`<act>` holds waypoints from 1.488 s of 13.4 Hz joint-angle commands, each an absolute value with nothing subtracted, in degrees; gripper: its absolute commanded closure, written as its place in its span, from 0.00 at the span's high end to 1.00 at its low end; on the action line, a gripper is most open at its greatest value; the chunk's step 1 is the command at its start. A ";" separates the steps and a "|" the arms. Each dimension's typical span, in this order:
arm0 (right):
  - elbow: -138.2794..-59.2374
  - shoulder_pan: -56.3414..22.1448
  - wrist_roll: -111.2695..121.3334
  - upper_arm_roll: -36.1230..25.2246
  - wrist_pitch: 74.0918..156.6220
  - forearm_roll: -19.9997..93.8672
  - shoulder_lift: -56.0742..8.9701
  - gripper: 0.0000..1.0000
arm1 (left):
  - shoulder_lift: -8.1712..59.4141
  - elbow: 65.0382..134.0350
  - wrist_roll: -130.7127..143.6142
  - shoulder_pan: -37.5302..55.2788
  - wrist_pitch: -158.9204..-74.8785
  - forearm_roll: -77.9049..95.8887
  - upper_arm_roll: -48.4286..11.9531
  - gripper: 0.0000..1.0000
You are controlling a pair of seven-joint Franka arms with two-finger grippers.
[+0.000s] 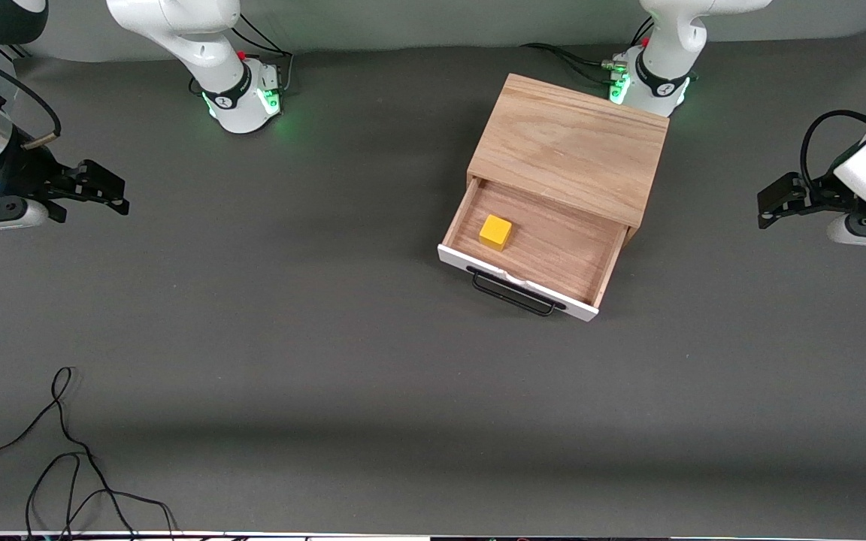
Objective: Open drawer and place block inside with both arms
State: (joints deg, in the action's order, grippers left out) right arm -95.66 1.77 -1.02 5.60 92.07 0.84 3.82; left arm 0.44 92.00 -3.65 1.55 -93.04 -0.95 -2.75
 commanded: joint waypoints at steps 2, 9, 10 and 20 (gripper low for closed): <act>-92.04 0.88 -2.90 4.57 93.43 -0.18 2.03 0.99 | 0.44 91.23 -4.04 2.11 -93.16 -1.76 -2.64 1.00; -90.97 0.44 -3.51 4.57 92.55 -0.26 0.44 0.99 | 0.44 91.23 -4.04 1.85 -93.16 -1.76 -2.55 1.00; -90.97 0.44 -3.52 4.57 92.64 -0.26 0.35 0.99 | 0.53 91.23 -4.04 1.85 -93.16 -1.76 -2.55 1.00; -90.71 0.62 -3.52 4.39 90.35 -0.09 0.09 0.99 | 0.79 91.23 -4.04 1.76 -92.90 -1.84 -2.55 1.00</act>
State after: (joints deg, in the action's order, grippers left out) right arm -92.32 1.51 -2.11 4.97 91.50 0.84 0.89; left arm 0.67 91.81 -3.65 1.52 -93.04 -1.04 -2.66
